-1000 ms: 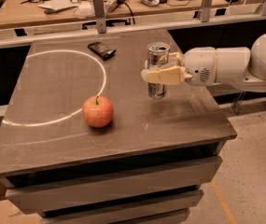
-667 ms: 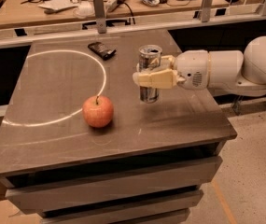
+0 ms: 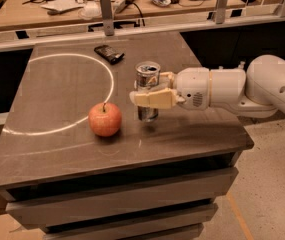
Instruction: Move redbull can near apple
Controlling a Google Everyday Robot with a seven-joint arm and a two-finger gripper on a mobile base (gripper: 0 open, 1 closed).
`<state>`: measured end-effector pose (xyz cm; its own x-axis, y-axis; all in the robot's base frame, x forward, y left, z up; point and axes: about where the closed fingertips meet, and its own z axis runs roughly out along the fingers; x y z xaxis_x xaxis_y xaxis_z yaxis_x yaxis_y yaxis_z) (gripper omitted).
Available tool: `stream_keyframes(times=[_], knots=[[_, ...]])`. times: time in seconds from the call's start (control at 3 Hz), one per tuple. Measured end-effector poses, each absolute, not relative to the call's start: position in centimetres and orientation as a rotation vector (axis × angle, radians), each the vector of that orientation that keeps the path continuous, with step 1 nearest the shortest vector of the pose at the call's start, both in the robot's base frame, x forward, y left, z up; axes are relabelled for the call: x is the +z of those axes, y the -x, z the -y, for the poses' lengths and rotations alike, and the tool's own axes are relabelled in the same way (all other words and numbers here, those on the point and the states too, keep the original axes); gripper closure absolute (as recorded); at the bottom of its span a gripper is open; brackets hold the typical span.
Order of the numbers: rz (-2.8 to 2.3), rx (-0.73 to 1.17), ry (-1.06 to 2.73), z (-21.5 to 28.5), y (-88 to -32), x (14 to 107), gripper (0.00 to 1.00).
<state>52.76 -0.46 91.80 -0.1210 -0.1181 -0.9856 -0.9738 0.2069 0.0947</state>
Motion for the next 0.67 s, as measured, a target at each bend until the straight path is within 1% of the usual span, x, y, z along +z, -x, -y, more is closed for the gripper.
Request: stream_keyframes(times=[0.33,0.67], knots=[[-1.454,1.061,1.107,-0.98,-52.42,91.10,1.00],[-1.453,1.040,1.110,-1.83,-51.93,90.90,0.75]])
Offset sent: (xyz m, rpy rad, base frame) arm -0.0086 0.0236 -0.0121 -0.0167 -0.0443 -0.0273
